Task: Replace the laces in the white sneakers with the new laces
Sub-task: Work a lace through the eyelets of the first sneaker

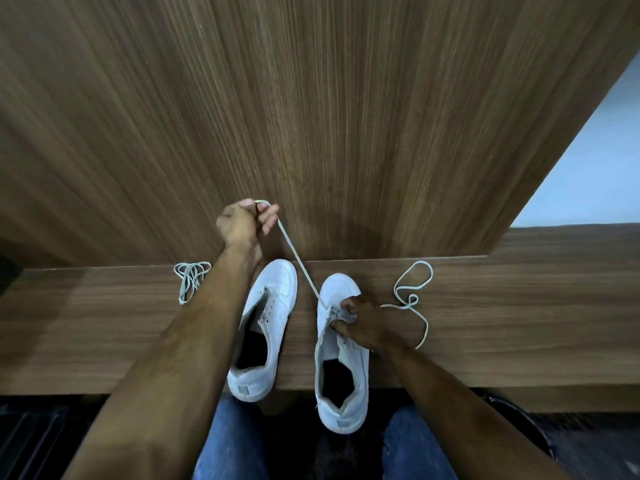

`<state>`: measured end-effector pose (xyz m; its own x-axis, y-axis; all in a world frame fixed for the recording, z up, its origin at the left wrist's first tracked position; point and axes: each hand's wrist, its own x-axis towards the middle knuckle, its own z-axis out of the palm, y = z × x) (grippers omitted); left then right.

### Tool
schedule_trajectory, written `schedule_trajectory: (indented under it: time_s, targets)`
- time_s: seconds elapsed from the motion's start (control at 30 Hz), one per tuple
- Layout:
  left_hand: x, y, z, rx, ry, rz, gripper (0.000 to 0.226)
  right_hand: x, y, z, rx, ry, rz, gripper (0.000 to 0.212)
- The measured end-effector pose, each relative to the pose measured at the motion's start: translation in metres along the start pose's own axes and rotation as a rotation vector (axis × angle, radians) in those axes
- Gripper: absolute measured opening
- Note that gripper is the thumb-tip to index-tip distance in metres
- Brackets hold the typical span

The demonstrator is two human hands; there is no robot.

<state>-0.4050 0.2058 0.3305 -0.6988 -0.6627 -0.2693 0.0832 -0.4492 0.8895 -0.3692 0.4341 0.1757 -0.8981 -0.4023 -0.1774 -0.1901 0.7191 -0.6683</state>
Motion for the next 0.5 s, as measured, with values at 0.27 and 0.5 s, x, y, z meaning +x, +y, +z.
schedule_trajectory:
  time_s: [0.27, 0.5]
  targets:
    - [-0.035, -0.119, -0.054, 1.289, -0.505, 0.125, 0.033, 0.001, 0.004, 0.006, 0.07, -0.022, 0.034, 0.084]
    - [-0.049, -0.143, -0.07, 1.744, -0.618, 0.292, 0.03, 0.003, 0.004, 0.003, 0.031, -0.033, 0.033, 0.063]
